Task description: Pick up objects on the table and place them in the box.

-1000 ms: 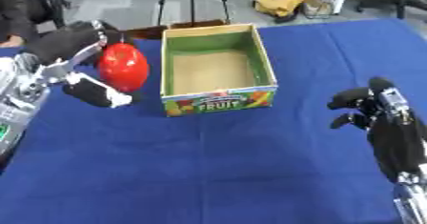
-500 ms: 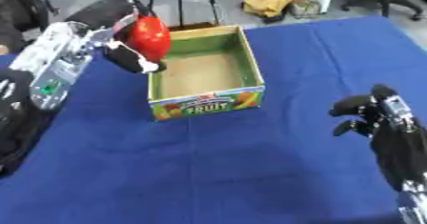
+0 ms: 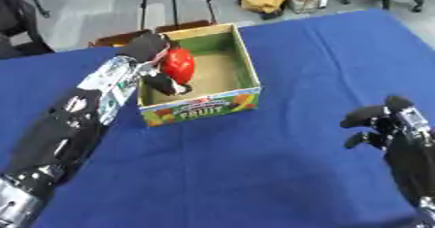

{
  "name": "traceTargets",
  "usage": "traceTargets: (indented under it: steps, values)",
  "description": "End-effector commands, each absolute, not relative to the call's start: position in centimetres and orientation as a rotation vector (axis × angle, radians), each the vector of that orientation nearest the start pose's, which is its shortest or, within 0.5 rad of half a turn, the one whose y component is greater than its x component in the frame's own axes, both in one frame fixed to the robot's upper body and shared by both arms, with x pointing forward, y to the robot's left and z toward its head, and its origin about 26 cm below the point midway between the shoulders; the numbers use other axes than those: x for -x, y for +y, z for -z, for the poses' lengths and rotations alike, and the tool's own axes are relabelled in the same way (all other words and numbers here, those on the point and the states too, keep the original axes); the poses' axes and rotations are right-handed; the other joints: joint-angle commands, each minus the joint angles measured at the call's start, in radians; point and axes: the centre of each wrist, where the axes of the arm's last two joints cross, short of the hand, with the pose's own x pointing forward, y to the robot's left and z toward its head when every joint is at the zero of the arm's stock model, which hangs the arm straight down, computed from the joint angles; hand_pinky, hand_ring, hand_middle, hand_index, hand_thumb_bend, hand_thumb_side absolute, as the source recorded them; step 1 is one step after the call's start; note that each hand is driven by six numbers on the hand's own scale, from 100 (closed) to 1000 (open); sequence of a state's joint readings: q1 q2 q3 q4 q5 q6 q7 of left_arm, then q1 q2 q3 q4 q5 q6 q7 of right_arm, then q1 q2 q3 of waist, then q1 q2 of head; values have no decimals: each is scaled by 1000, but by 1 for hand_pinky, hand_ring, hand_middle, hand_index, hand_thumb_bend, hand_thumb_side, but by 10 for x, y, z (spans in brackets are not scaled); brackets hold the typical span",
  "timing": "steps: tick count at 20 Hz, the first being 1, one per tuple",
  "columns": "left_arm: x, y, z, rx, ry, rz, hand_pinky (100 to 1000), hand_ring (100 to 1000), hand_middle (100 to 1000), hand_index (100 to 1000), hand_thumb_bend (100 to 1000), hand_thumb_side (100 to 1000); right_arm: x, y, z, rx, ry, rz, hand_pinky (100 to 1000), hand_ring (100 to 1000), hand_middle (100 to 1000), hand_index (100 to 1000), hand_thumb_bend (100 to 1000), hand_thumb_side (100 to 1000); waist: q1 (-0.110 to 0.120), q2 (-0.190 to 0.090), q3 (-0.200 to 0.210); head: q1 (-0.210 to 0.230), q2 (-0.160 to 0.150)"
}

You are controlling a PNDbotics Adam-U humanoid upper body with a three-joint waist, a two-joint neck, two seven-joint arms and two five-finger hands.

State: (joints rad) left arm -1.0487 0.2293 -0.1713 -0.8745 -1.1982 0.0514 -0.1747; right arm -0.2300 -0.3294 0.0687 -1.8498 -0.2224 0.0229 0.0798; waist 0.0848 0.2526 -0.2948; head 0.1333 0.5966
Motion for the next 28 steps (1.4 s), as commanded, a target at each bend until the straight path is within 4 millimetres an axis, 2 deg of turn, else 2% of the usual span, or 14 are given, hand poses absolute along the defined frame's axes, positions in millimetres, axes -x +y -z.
traceTargets:
  steps: [1, 2, 3, 4, 5, 8, 10, 11, 12, 13, 17, 19, 22, 28]
  values:
    - [-492, 174, -207, -1199, -1490, 1367, 662, 608, 627, 816, 1000, 733, -311, -261, -151, -136, -2029, -361, 456, 653, 588, 599, 100, 990, -7, -14, -2, 1, -10]
    - [-492, 174, -207, -1196, -1499, 1366, 750, 667, 660, 830, 1000, 810, -311, -262, -150, -135, -2029, -360, 456, 653, 588, 599, 100, 989, -8, -14, -2, 0, -9]
    - [-492, 175, -207, -1196, -1515, 1362, 779, 690, 674, 834, 1000, 840, -310, -262, -150, -133, -2028, -359, 456, 653, 588, 599, 100, 989, -8, -15, -1, -1, -8]
    - [-491, 175, -209, -1197, -1534, 1355, 801, 707, 684, 838, 1000, 854, -310, -262, -150, -132, -2027, -358, 456, 653, 588, 599, 100, 989, -9, -16, 1, -1, -7]
    - [-490, 175, -212, -1202, -1561, 1344, 861, 752, 716, 844, 1000, 861, -310, -262, -149, -132, -2026, -356, 457, 653, 588, 599, 100, 989, -10, -18, 3, -2, -6]
    - [-483, 176, -228, -1229, -1684, 1278, 885, 757, 720, 841, 1000, 852, -310, -263, -147, -127, -2020, -348, 457, 653, 588, 599, 100, 988, -15, -24, 15, -9, -2]
    - [-474, 178, -241, -1236, -1796, 1211, 864, 726, 697, 831, 1000, 833, -309, -265, -146, -123, -2018, -341, 457, 653, 588, 599, 100, 987, -19, -30, 25, -17, 1]
    - [-468, 179, -248, -1228, -1858, 1173, 790, 648, 630, 802, 1000, 822, -309, -265, -145, -120, -2017, -336, 457, 653, 588, 599, 100, 986, -21, -32, 32, -21, 3]
    - [-460, 182, -256, -1209, -1932, 1127, 781, 639, 622, 797, 1000, 813, -309, -266, -145, -115, -2016, -331, 457, 653, 588, 599, 100, 986, -24, -34, 39, -25, 5]
    - [-451, 185, -262, -1180, -2000, 1079, 720, 577, 561, 755, 1000, 755, -309, -267, -144, -111, -2015, -327, 457, 653, 588, 599, 100, 985, -25, -36, 47, -29, 7]
    - [-401, 204, -275, -924, -2275, 853, 629, 521, 508, 724, 1000, 743, -308, -270, -142, -94, -2010, -312, 457, 652, 588, 599, 100, 985, -28, -41, 85, -48, 11]
    - [-379, 217, -266, -789, -2338, 762, 613, 510, 497, 720, 977, 740, -308, -271, -142, -89, -2014, -308, 457, 652, 587, 599, 100, 983, -29, -42, 105, -57, 11]
    - [-355, 232, -236, -614, -2310, 667, 596, 494, 486, 719, 923, 762, -308, -272, -143, -82, -2015, -308, 457, 652, 588, 599, 100, 983, -31, -41, 133, -67, 15]
    - [-336, 243, -176, -420, -2188, 489, 577, 480, 479, 717, 853, 800, -308, -271, -144, -86, -2022, -304, 457, 653, 587, 599, 100, 983, -36, -36, 153, -67, 20]
